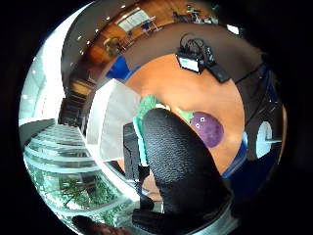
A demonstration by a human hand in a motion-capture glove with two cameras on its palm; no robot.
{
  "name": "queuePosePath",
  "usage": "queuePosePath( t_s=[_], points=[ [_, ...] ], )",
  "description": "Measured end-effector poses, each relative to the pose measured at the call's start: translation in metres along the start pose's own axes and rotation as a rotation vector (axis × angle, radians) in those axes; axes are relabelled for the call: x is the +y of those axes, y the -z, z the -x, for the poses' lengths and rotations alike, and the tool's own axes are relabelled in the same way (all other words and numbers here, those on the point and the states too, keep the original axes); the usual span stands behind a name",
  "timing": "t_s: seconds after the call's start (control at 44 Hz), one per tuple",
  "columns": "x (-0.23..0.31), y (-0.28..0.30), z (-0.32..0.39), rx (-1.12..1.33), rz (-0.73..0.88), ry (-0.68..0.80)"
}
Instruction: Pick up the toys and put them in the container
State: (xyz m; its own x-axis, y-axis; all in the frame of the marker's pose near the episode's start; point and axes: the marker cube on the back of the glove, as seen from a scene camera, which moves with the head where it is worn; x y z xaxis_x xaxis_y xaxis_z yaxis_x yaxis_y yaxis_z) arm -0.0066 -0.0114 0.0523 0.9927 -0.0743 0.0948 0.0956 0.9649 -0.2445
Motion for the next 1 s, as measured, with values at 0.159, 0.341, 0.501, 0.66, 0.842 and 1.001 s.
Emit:
queuePosePath(
  t_s=[0.159,0.341,0.501,0.66,0.842,1.001],
  points=[
    [-0.011,-0.060,0.005,0.033,0.196,-0.052],
    [-0.010,-0.164,0.011,0.019,0.387,-0.073],
    [-0.005,-0.223,0.024,0.170,0.394,0.021],
    [-0.023,-0.225,0.009,0.079,0.325,0.036],
    [-0.036,-0.185,0.006,-0.005,0.346,0.053],
    [-0.060,-0.085,0.006,-0.008,0.203,0.058]
  ],
)
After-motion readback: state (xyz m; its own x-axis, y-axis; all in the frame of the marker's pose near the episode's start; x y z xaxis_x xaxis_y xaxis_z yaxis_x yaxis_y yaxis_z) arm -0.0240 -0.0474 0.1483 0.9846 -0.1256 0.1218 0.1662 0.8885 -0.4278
